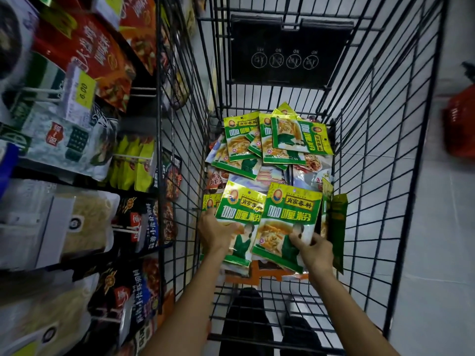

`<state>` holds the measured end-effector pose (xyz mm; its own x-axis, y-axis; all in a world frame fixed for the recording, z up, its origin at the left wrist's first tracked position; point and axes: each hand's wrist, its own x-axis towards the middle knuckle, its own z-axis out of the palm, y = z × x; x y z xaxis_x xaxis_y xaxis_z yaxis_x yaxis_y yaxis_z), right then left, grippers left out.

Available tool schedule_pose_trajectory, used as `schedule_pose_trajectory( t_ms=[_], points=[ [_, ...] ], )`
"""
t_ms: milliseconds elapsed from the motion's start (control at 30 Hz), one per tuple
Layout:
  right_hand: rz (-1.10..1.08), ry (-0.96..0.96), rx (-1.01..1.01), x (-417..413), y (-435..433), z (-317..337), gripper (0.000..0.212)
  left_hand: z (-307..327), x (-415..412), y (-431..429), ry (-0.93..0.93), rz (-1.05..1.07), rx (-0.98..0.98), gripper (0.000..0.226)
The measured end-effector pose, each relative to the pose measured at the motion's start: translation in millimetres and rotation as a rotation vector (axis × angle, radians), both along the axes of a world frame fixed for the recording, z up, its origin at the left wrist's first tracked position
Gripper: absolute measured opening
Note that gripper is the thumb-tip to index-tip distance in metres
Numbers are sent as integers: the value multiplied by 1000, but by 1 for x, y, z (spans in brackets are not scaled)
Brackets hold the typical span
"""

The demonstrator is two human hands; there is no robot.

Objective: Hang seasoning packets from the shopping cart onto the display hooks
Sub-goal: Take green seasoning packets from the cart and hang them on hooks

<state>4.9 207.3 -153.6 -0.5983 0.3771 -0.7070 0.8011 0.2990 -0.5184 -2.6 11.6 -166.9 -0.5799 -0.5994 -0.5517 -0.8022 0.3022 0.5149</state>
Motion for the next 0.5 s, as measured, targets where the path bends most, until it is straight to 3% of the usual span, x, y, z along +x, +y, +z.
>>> schedule_pose_trajectory(
  t_ms=[100, 200, 300, 433, 500],
  points=[
    [-68, 9, -119, 0, 1, 5, 14, 12, -2, -3, 14, 53, 87, 56],
    [-77, 0, -225, -1, 4, 18, 4, 19, -2, -4, 53, -11, 133, 31],
    [-54, 25, -316, -2, 5, 34, 6, 30, 1, -4, 88, -85, 173, 22],
    [13, 113, -363, -8, 8, 62, 5, 57, 6, -5, 218, -74, 192, 26],
    [64, 137, -382, -13, 11, 80, 8, 77, 8, -8, 265, -40, 202, 39]
  ],
)
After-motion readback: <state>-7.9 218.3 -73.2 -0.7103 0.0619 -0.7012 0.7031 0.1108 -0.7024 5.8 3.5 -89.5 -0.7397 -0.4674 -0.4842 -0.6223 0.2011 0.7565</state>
